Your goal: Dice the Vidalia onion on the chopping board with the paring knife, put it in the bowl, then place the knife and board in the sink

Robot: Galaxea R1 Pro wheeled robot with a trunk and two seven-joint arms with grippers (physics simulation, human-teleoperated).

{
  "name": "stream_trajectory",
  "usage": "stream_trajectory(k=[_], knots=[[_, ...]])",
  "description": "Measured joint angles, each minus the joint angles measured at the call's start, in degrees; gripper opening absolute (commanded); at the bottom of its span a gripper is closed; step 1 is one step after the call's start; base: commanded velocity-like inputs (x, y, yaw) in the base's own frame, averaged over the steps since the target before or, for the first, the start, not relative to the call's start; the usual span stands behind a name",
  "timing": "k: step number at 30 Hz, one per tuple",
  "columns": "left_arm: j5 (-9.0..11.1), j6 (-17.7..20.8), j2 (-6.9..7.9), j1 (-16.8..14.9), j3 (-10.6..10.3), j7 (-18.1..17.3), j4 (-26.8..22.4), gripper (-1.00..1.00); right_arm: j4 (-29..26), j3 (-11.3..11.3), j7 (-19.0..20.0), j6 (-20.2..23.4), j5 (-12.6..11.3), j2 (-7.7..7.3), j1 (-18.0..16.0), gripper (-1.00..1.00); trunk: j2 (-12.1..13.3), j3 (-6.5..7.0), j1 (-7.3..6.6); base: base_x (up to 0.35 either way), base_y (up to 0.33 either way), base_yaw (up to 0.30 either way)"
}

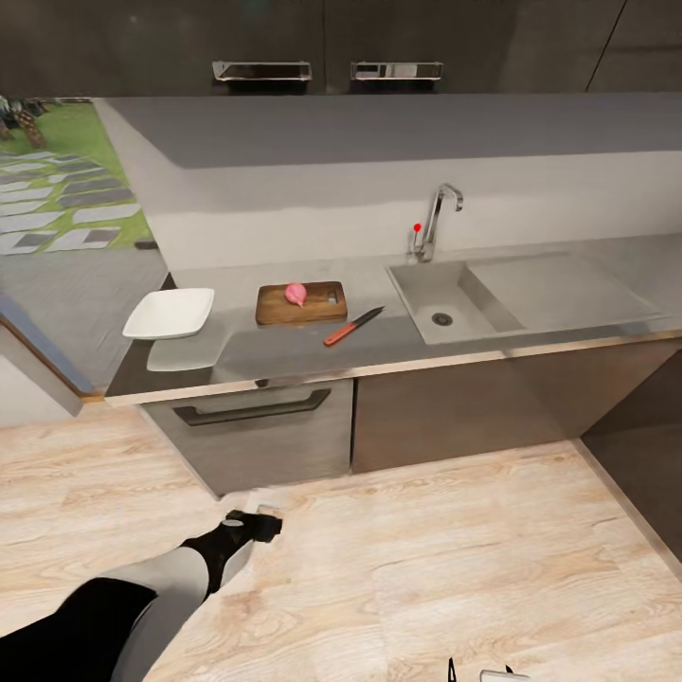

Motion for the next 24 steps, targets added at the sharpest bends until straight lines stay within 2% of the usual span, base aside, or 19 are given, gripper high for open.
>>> stream_trajectory(k=[1, 2, 7, 13, 16, 18, 19, 21, 23, 24], knots=[[0.01, -0.15, 0.04, 0.04, 0.01, 0.0, 0.52, 1.0, 0.0, 0.01, 0.02, 0.0, 0.0, 0.0, 0.0, 1.0, 0.0, 0.0, 0.0, 0.0, 0.0, 0.0], [0.21, -0.59, 0.69, 0.43, 0.05, 0.02, 1.81, 1.0, 0.0, -0.01, 0.02, -0.02, 0.0, 0.0, 0.0, 1.0, 0.0, 0.0, 0.0, 0.0, 0.0, 0.0], [0.95, -1.2, 1.27, 1.65, 0.05, -0.02, 2.48, 1.0, -0.05, -0.17, 0.0, -0.04, -0.01, 0.0, 0.0, 1.0, 0.0, 0.0, 0.0, 0.0, 0.0, 0.0], [1.24, -2.83, 1.77, 5.26, 0.06, -0.04, 2.6, 1.0, -0.4, -0.35, -0.06, -0.08, -0.07, -0.14, 0.0, 1.0, 0.0, 0.0, 0.0, 0.0, 0.0, 0.0], [1.26, -4.36, 2.06, 6.96, 0.06, -0.04, 2.59, 1.0, -0.68, -0.43, -0.09, -0.09, -0.09, -0.38, 0.0, 1.0, 0.0, 0.0, 0.0, 0.0, 0.0, 0.0], [1.29, -6.97, 2.22, 8.09, 0.06, -0.04, 2.64, 1.0, -0.77, -0.45, -0.09, -0.09, -0.09, -0.62, 0.0, 1.0, 0.0, 0.0, 0.0, 0.0, 0.0, 0.0], [1.31, -11.33, 2.28, 8.97, 0.06, 0.0, 2.68, 1.0, -0.81, -0.46, -0.1, -0.09, -0.12, -0.71, 0.0, 1.0, 0.0, 0.0, 0.0, 0.0, 0.0, 0.0], [1.41, -31.76, 2.37, 12.53, 0.07, 0.36, 2.82, 1.0, -0.89, -0.46, -0.1, -0.08, -0.16, -0.84, 0.0, 1.0, 0.0, -0.01, -0.01, 0.0, 0.0, 0.0], [1.44, -37.91, 2.43, 14.46, 0.09, 0.42, 2.85, 1.0, -0.92, -0.46, -0.1, -0.08, -0.17, -0.86, 0.0, 1.0, 0.0, 0.0, 0.0, 0.0, 0.0, 0.0], [1.44, -39.25, 2.47, 15.13, 0.09, 0.42, 2.86, 1.0, -0.94, -0.46, -0.1, -0.08, -0.15, -0.87, 0.0, 1.0, 0.0, 0.0, 0.0, 0.0, 0.0, 0.0]])
